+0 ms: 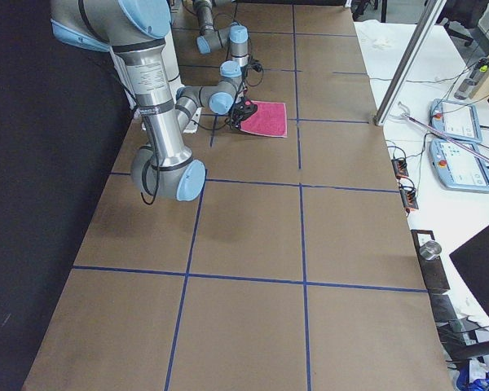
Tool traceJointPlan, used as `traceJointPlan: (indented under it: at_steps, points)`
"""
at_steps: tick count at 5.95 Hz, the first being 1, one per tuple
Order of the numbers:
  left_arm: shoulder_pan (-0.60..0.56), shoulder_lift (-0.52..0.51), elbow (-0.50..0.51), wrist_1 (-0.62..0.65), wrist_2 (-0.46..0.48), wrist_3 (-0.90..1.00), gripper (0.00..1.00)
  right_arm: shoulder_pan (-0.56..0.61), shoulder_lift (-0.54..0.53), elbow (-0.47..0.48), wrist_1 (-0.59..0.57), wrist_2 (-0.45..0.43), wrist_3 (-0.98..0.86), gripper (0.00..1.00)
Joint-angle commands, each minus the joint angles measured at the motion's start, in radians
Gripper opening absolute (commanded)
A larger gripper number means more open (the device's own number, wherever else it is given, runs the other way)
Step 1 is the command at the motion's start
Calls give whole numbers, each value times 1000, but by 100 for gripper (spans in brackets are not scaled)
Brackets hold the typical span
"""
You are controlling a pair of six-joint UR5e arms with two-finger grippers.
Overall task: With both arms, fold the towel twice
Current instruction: 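Lift both near corners and fold them over onto the far edge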
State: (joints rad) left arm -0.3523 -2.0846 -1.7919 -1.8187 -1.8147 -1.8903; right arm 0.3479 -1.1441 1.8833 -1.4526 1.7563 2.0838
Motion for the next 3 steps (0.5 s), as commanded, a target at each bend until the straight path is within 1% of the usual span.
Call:
traceJointPlan:
  at_steps: [1, 2, 3]
  points:
    - [-4, 3, -81, 4, 2, -59, 0, -3, -61, 109, -3, 5, -1, 4]
    - [-19, -2, -72, 13, 3, -67, 0, 11, -62, 115, -5, 2, -1, 4]
    - [-49, -11, -54, 12, 38, -52, 0, 47, -37, 76, -12, -3, -7, 4]
